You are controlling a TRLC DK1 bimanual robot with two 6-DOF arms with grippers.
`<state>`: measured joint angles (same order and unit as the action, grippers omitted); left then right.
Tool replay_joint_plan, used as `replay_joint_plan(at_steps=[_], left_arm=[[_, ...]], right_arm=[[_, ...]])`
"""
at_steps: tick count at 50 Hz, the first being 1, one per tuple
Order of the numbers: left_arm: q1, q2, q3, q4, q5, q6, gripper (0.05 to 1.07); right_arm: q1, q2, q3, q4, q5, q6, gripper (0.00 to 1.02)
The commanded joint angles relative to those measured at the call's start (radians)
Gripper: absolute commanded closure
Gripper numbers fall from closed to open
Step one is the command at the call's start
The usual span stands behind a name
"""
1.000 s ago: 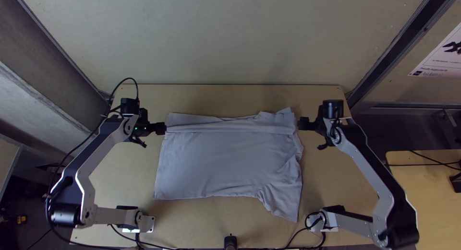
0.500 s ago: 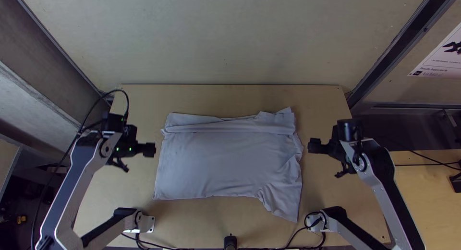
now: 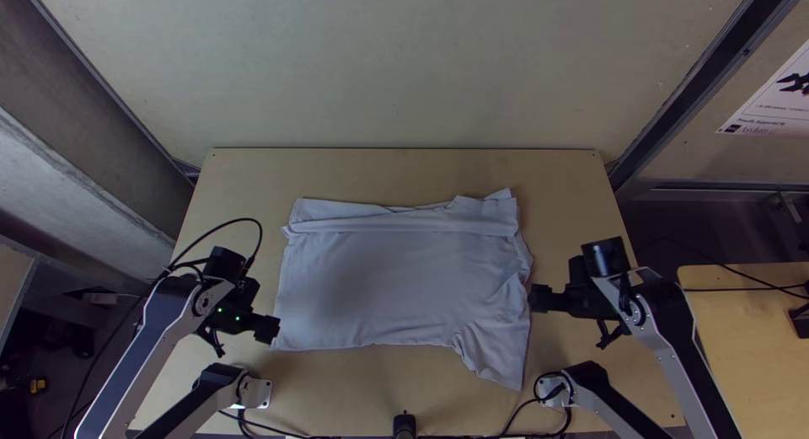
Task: Fold the t-shirt
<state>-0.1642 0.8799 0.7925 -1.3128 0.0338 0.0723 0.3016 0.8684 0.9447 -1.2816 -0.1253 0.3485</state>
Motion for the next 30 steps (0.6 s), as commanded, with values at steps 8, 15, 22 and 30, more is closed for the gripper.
replay_joint_plan(at_steps=[8, 15, 22, 30], left_arm=[[-0.058, 0.083, -0.038, 0.004, -0.003, -0.039, 0.1], [-0.074, 0.169, -0.058, 0.027, -0.003, -0.06, 0.1], [-0.08, 0.248, -0.062, 0.049, -0.006, -0.065, 0.1], [-0.118, 0.35, -0.064, 0.05, -0.025, -0.074, 0.1]], right_arm=[[0.059, -0.008, -0.081, -0.061, -0.025, 0.024, 0.05], [0.074, -0.005, -0.11, -0.07, -0.025, 0.026, 0.05], [0.077, 0.021, -0.116, -0.068, -0.023, 0.021, 0.05], [0.085, 0.043, -0.124, -0.051, -0.022, 0.014, 0.05]])
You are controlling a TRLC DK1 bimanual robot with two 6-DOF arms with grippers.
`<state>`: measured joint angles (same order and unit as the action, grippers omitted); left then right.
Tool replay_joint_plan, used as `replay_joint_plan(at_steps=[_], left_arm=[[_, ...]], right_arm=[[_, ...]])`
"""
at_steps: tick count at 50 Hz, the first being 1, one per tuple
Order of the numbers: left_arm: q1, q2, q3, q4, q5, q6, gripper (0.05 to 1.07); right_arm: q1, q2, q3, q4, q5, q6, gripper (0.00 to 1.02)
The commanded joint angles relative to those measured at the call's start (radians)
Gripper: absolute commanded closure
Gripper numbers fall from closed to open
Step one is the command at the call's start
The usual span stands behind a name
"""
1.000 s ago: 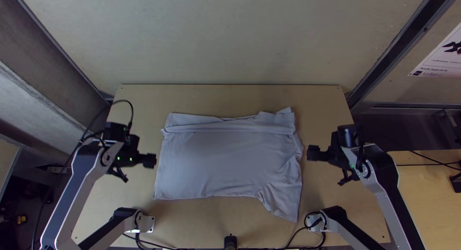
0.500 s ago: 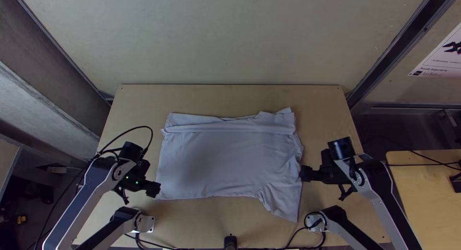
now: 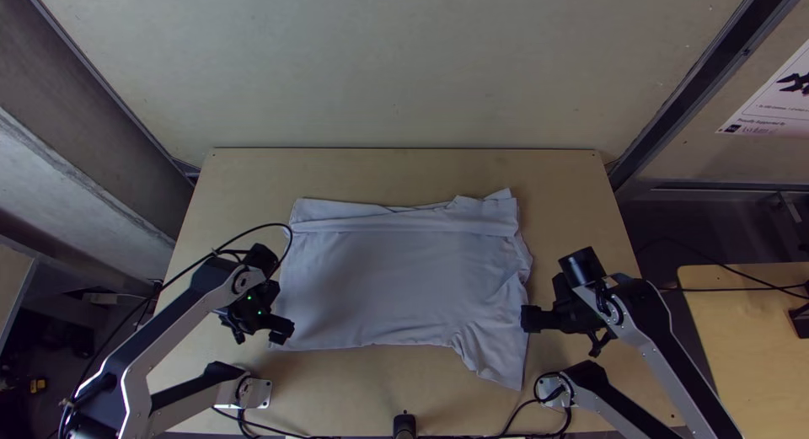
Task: Fold the t-shirt
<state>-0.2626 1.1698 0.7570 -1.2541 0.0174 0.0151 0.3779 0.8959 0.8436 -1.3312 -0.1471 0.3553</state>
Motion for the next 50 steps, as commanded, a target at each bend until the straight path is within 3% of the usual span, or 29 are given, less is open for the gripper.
replay_joint_plan(at_steps=[1, 15, 26, 29, 31, 33, 34, 50], left_arm=[[-0.023, 0.077, -0.028, -0.008, -0.008, -0.017, 0.1], [-0.09, 0.212, -0.027, 0.022, -0.05, -0.043, 0.12], [-0.129, 0.232, -0.025, 0.058, -0.051, -0.069, 0.49], [-0.147, 0.222, -0.019, 0.074, -0.053, -0.069, 0.64], [-0.148, 0.203, -0.015, 0.099, -0.053, -0.058, 0.8], [-0.148, 0.18, -0.013, 0.124, -0.053, -0.041, 1.02], [-0.148, 0.171, -0.012, 0.139, -0.051, -0.035, 1.05], [-0.122, 0.136, -0.004, 0.145, -0.043, -0.029, 1.04]], right_arm=[[0.012, 0.017, -0.024, 0.001, 0.0, 0.007, 0.05], [0.024, 0.023, -0.063, 0.036, 0.001, -0.006, 0.05], [0.024, 0.04, -0.138, 0.049, 0.0, -0.004, 0.05], [0.023, 0.043, -0.156, 0.049, 0.0, 0.004, 0.05], [0.023, 0.048, -0.166, 0.05, 0.0, 0.007, 0.05], [0.023, 0.06, -0.173, 0.052, 0.0, 0.005, 0.05], [0.023, 0.066, -0.176, 0.052, 0.0, 0.005, 0.05], [0.062, 0.227, -0.219, 0.106, -0.002, 0.007, 0.1]])
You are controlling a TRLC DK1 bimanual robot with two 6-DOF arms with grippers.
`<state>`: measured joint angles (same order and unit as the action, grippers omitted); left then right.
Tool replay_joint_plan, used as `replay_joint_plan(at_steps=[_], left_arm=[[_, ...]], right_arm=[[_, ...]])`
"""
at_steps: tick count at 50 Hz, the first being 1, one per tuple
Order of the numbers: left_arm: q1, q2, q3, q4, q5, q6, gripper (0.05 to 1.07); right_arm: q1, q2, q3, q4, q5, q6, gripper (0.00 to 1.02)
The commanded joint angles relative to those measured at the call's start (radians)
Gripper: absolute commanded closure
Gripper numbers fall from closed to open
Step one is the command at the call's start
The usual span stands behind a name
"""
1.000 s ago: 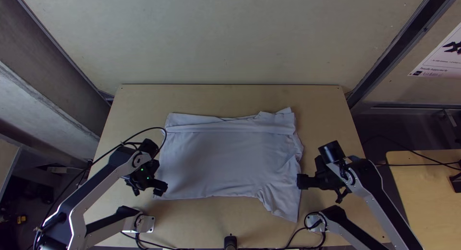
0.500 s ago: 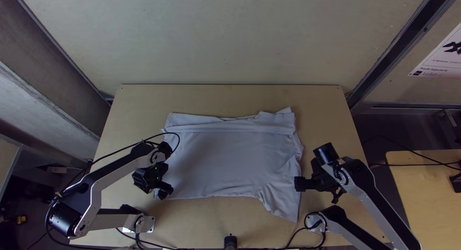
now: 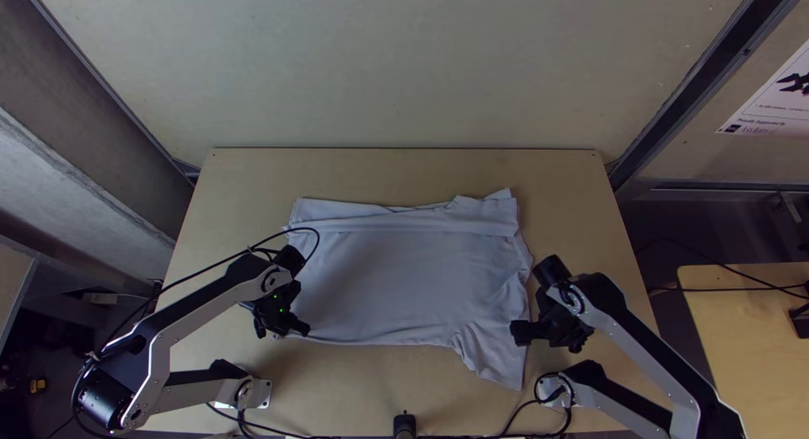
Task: Fold the t-shirt
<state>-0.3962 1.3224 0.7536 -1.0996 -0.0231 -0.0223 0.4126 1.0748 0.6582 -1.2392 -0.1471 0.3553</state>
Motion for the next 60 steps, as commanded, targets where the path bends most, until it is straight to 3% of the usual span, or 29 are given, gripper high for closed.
replay_joint_plan(at_steps=[1, 10, 17, 26, 31, 41, 49, 60], left_arm=[[0.011, -0.019, 0.0, -0.009, -0.003, 0.009, 1.04], [0.014, -0.026, 0.006, -0.011, -0.003, 0.004, 1.04], [0.014, -0.032, 0.009, -0.008, -0.001, 0.005, 1.04], [0.022, -0.034, 0.012, -0.003, -0.001, 0.01, 1.04], [0.037, -0.037, 0.01, -0.005, -0.001, 0.013, 1.04], [0.057, -0.057, -0.002, -0.003, 0.0, 0.015, 1.04], [0.089, -0.114, 0.024, -0.005, 0.025, 0.019, 1.04], [0.163, -0.172, 0.062, -0.009, 0.028, 0.045, 1.04]], right_arm=[[0.032, 0.059, -0.037, 0.02, -0.003, 0.007, 0.1], [0.051, 0.174, -0.029, 0.067, -0.005, 0.007, 0.1], [0.069, 0.231, -0.029, 0.112, -0.008, 0.01, 0.23], [0.106, 0.267, -0.035, 0.152, -0.008, 0.016, 0.54], [0.118, 0.243, -0.032, 0.219, -0.005, 0.014, 0.99], [0.124, 0.162, 0.008, 0.211, -0.005, 0.048, 1.0], [0.069, 0.085, 0.063, 0.182, -0.002, 0.043, 1.0], [-0.041, 0.036, 0.107, 0.113, 0.043, -0.032, 1.0]])
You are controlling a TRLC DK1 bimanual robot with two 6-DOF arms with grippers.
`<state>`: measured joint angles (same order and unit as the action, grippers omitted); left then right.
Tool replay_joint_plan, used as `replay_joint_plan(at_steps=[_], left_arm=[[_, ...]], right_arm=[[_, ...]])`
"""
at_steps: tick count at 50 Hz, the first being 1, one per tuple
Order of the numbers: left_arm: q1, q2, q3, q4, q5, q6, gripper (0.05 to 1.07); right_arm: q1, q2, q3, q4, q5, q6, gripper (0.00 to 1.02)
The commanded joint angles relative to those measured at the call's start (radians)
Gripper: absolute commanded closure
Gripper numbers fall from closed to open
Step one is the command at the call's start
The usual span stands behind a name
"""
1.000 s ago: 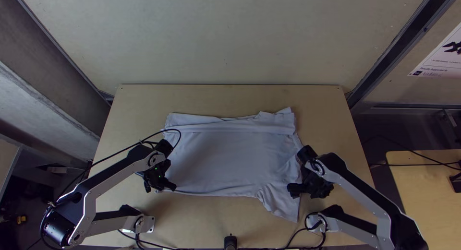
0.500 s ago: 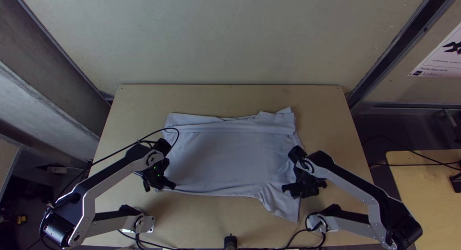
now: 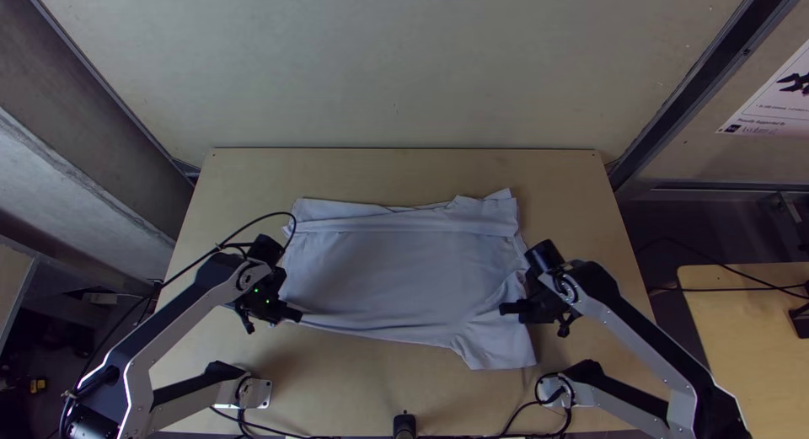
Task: Fold the t-shirt
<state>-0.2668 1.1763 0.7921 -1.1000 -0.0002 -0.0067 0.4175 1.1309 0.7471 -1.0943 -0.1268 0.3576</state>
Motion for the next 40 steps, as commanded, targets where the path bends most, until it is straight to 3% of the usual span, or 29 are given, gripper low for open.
replay_joint_plan(at_steps=[1, 7, 23, 40], left_arm=[[0.041, -0.029, 0.024, -0.009, 0.005, 0.033, 1.04], [0.078, -0.038, 0.029, -0.009, 0.006, 0.051, 1.04], [0.098, -0.012, 0.15, 0.068, 0.006, 0.034, 1.04], [0.138, 0.183, 0.341, 0.097, 0.005, 0.062, 1.04]], right_arm=[[-0.059, -0.022, 0.017, -0.033, 0.032, -0.043, 1.0], [-0.121, -0.016, 0.028, -0.047, 0.084, -0.085, 1.0], [-0.175, 0.044, 0.175, -0.035, 0.084, -0.088, 1.0], [-0.224, 0.225, 0.34, -0.001, 0.093, -0.118, 1.0]])
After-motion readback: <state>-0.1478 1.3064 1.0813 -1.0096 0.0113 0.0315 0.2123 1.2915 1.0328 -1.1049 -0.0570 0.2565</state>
